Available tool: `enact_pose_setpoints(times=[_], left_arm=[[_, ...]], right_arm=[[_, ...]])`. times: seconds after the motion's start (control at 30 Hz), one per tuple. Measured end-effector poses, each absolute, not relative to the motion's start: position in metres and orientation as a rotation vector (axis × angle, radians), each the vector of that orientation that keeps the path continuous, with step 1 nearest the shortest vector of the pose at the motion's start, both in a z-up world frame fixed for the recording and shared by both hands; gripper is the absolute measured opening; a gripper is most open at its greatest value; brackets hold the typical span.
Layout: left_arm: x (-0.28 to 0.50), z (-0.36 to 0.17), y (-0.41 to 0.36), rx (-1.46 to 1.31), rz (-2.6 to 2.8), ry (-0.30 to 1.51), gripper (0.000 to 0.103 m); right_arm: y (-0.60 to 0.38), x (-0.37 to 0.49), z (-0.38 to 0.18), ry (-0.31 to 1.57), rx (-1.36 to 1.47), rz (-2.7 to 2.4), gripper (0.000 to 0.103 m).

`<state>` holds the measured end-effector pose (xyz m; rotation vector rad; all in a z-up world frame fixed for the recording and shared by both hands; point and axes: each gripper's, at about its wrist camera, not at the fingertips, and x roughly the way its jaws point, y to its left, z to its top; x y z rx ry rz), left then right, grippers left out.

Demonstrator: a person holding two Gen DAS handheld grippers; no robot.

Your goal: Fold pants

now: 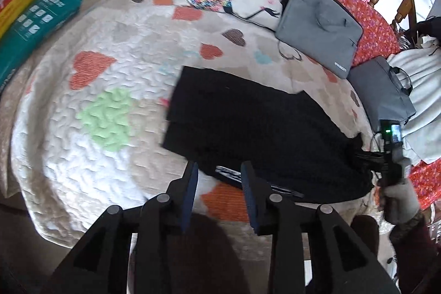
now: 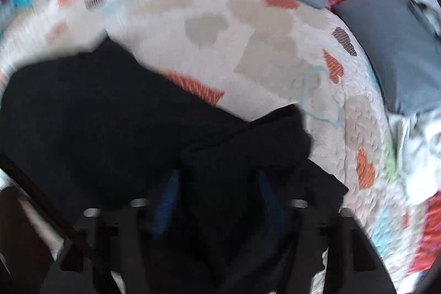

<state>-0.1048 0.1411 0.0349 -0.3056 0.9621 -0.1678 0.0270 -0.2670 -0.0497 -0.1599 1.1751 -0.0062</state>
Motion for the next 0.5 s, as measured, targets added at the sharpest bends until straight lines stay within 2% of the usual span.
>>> enact_pose_setpoints(times=[0.03, 0.07, 0.23, 0.33, 0.43, 0.5], left_arm=[[-0.104, 0.036, 0.138, -0.316, -0.181, 0.964, 0.031], [-0.104, 0.038, 0.135, -0.321, -0.196, 0.962, 0.031], [-0.097, 0.030, 0.124, -0.325, -0.220, 0.972, 0.031], [-0.089, 0.020, 0.120, -0.349, -0.225, 0.998, 0.031], [-0.087, 0.016, 0.115, -0.350, -0.228, 1.013, 0.031], [-0.087, 0.017, 0.113, -0.328, -0.223, 1.017, 0.031]], right_arm=[[-0.273, 0.023, -0.045, 1.160, -0.120, 0.005, 0.017], [-0.284, 0.015, -0.037, 1.143, -0.054, 0.023, 0.012], [-0.366, -0.033, -0.012, 1.074, 0.200, -0.042, 0.011], [-0.426, -0.055, -0.034, 1.111, 0.408, -0.100, 0.014], [-0.462, -0.076, -0.056, 1.166, 0.469, -0.248, 0.019], [-0.479, -0.088, -0.058, 1.148, 0.541, -0.281, 0.019]])
